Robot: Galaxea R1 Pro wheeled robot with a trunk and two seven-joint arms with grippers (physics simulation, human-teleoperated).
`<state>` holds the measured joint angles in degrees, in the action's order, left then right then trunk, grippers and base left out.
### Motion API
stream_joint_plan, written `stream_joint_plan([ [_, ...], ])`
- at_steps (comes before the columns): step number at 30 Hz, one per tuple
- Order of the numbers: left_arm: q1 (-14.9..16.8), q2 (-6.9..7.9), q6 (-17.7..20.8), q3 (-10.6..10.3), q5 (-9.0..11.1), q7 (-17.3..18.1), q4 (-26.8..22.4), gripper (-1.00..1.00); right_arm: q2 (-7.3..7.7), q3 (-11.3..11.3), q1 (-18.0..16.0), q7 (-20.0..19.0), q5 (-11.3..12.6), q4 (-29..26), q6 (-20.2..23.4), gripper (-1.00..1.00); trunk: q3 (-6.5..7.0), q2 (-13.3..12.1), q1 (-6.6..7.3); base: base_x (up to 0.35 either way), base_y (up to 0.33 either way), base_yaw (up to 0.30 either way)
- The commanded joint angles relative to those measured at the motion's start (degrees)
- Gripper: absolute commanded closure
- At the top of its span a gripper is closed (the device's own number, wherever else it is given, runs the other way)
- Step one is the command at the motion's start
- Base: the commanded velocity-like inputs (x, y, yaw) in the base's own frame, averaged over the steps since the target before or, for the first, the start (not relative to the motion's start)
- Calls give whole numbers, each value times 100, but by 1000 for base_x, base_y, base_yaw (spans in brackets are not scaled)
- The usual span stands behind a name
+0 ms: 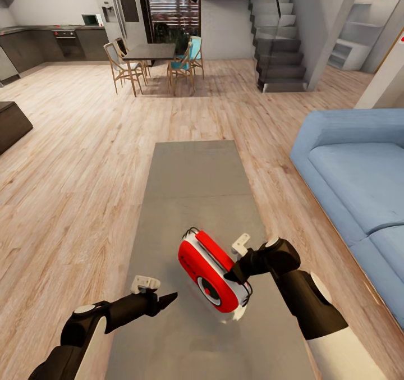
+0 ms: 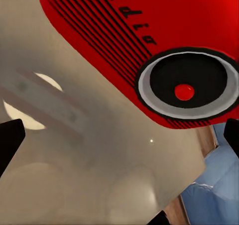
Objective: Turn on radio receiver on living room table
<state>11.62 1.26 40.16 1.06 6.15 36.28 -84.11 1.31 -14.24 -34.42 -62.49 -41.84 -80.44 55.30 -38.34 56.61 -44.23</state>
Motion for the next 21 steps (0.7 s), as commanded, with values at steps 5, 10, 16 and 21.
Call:
stream_joint_plan([
  [5, 0, -51, 7, 0, 0, 2, -13, -100, 8, 4, 67, 1, 41, 29, -1, 100, 0, 0, 0, 0, 0, 0],
  [10, 1, -319, 13, -10, -3, 30, -43, -100, 60, 2, 98, 5, 42, 31, 8, 100, 0, 0, 0, 0, 0, 0],
  [16, 1, -692, 43, -51, -16, 84, -78, -100, 78, 8, 110, 9, 36, 49, 15, 100, 0, 0, 0, 0, 0, 0],
  [21, -1, -745, 171, -59, -17, 293, -145, 100, 79, 9, 111, 15, 36, 55, 16, 100, 0, 0, 0, 0, 0, 0],
])
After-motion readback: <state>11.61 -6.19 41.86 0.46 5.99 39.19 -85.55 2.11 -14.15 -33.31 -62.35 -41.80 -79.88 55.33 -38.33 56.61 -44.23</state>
